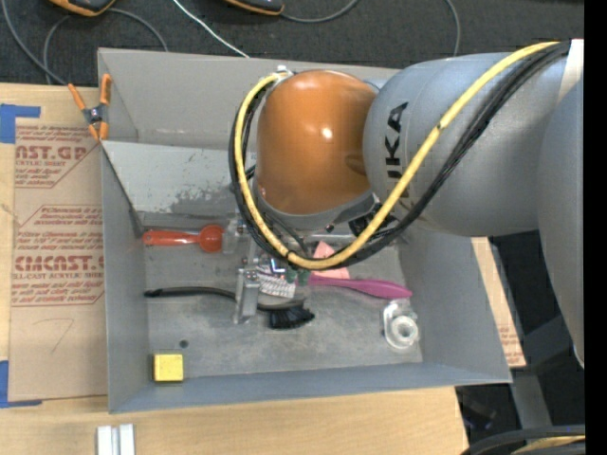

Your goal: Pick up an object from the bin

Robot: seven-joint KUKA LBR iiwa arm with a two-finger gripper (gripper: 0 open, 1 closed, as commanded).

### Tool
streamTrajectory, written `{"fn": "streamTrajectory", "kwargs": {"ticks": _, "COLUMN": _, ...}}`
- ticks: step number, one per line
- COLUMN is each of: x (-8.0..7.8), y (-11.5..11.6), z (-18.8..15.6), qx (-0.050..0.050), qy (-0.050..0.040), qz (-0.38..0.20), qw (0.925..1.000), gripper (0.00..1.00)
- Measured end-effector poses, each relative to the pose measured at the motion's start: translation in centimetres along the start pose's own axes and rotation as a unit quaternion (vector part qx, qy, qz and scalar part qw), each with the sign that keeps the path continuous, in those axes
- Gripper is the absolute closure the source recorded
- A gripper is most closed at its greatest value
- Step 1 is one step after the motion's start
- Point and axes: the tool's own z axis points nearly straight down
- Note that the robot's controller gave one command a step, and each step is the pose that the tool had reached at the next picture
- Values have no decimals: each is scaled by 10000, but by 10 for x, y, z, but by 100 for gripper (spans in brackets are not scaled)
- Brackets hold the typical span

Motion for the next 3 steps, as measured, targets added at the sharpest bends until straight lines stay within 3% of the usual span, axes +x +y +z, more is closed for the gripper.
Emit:
{"fn": "streamTrajectory", "kwargs": {"ticks": 1, "x": -2, "y": -1, "z": -5, "qx": -7, "qy": -41, "qz": 15, "qw": 10000, "gripper": 0}}
{"fn": "streamTrajectory", "kwargs": {"ticks": 2, "x": -19, "y": 9, "z": 118, "qx": -20, "qy": -48, "qz": 858, "qw": 9963, "gripper": 0}}
{"fn": "streamTrajectory", "kwargs": {"ticks": 3, "x": -23, "y": -5, "z": 64, "qx": -36, "qy": -82, "qz": 1542, "qw": 9880, "gripper": 0}}
